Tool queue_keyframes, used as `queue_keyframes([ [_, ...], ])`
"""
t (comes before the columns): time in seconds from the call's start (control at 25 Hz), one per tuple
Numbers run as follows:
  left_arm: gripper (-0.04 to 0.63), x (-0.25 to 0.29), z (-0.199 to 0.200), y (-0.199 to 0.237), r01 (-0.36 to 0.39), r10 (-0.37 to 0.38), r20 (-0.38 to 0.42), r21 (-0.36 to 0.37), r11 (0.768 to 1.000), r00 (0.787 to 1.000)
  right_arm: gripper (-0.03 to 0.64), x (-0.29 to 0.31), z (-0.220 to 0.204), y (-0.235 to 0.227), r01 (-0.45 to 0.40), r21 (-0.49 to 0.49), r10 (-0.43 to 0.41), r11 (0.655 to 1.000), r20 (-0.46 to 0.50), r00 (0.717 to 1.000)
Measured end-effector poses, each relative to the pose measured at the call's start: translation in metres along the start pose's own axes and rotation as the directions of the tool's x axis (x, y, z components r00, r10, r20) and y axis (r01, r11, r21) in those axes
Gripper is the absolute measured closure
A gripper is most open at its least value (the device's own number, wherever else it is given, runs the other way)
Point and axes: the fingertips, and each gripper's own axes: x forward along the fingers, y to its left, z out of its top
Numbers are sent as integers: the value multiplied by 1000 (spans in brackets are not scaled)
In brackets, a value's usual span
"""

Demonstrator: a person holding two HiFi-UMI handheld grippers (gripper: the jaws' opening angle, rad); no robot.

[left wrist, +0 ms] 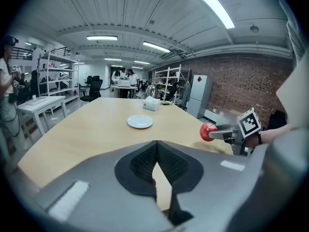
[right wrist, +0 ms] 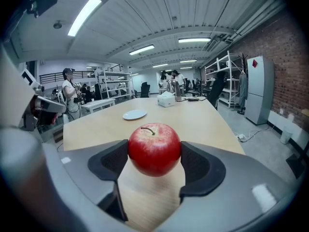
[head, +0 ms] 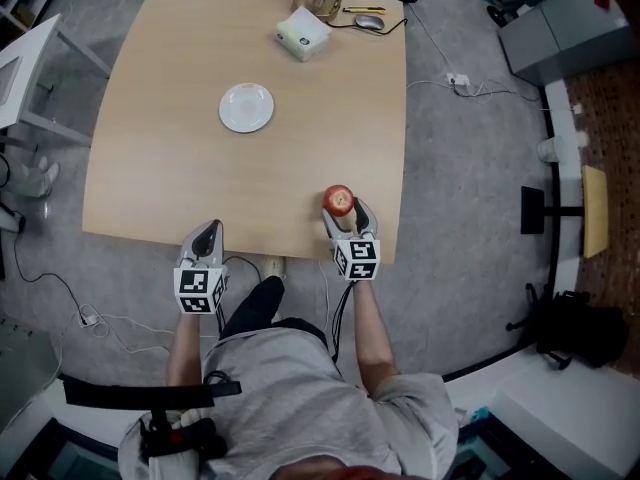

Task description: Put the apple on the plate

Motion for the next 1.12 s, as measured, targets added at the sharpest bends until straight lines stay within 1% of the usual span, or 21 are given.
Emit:
queue_keyframes([
  [0.24,575,-6,6,14,-24,24,21,-22,999,999,270,-1,25,15,-16,-11,16,1000,26,1000],
  [0.6,575,-18,15,34,-61,63,44,-35,998,997,270,7,61,40,-61,-37,63,997,70,996],
  [0.84,575,-25,11,43,-92,95,53,-54,994,994,270,20,76,57,-114,-58,119,992,86,989],
  [1.12,575,-32,7,56,-145,150,62,-81,986,987,270,45,90,76,-175,-102,185,979,87,979],
])
